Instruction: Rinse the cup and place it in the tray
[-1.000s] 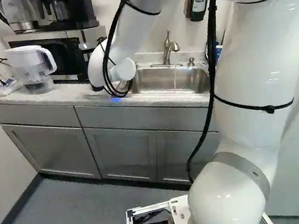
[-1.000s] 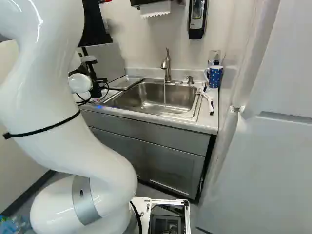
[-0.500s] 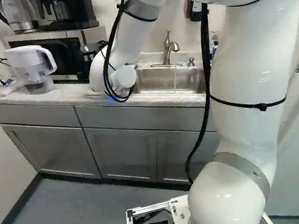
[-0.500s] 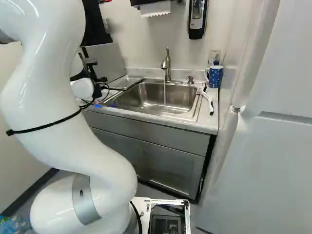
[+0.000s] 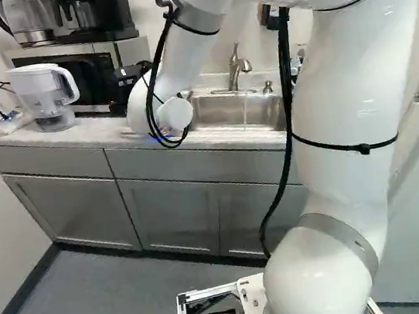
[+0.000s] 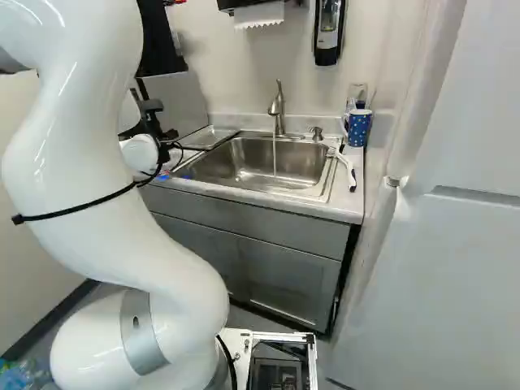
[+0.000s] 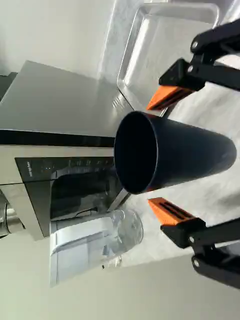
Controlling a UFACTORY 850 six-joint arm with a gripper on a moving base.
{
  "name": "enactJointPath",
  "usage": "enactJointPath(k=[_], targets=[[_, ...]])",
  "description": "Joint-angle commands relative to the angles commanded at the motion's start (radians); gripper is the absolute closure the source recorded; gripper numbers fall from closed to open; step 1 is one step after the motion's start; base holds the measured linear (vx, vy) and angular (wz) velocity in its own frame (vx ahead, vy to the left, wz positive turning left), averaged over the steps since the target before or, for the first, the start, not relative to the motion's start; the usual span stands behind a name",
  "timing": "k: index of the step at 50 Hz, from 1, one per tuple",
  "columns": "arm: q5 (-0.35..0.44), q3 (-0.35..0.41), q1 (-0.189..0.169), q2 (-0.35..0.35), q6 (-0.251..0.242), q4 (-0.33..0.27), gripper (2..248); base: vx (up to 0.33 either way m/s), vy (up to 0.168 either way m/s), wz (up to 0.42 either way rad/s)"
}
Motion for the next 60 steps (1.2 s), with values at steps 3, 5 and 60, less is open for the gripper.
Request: enactJointPath(k=[3, 5, 60], targets=[[0.000, 0.000, 0.000, 0.000, 0.000, 0.000, 25, 0.000, 0.000, 0.000], [0.000, 0.000, 0.000, 0.000, 0.000, 0.000, 25, 0.000, 0.000, 0.000], [0.000, 0.064, -0.104, 0.154, 0.000, 0.000, 124, 0.000, 0.000, 0.000]])
